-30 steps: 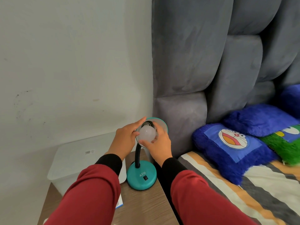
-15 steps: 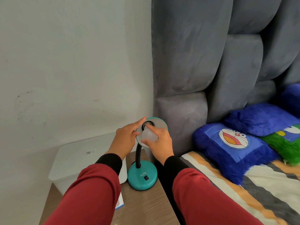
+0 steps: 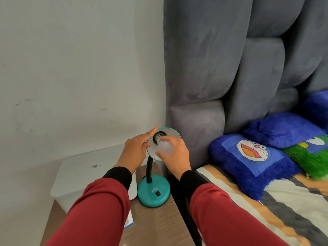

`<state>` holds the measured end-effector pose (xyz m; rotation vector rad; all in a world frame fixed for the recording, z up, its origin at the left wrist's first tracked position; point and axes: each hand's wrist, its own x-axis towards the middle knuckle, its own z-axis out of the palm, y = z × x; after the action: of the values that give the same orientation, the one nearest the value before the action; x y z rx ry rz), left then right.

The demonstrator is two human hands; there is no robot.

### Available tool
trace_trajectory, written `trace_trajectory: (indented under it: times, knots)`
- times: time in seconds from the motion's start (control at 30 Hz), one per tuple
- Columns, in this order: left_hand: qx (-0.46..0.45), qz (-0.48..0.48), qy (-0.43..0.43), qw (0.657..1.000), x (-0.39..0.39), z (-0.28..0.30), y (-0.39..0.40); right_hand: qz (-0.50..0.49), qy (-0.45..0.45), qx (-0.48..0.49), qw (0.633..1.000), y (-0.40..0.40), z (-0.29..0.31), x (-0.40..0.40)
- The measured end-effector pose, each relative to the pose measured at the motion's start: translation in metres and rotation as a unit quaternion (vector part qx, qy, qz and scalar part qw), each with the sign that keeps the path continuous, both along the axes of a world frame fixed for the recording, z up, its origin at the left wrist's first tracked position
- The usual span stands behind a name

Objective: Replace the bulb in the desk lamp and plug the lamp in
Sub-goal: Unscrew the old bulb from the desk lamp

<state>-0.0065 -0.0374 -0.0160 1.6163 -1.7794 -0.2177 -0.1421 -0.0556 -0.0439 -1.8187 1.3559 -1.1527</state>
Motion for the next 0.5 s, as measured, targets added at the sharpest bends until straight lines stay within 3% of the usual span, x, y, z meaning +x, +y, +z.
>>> trace_trajectory:
  times: [0.3,0.4,0.5]
  knots:
    - [0.072,0.012,-0.005,0.997,0.002,-0.004,0.006,-0.003,0.097,0.050,0.994,0.013,0.017,-0.007]
    - [0.148,0.060,-0.098,0.982,0.007,-0.003,0.014,0.002,0.114,0.056,0.992,0.020,0.024,-0.005]
    - [0.245,0.115,-0.179,0.946,0.013,-0.006,0.027,-0.006,0.116,0.060,0.991,0.028,0.030,-0.005]
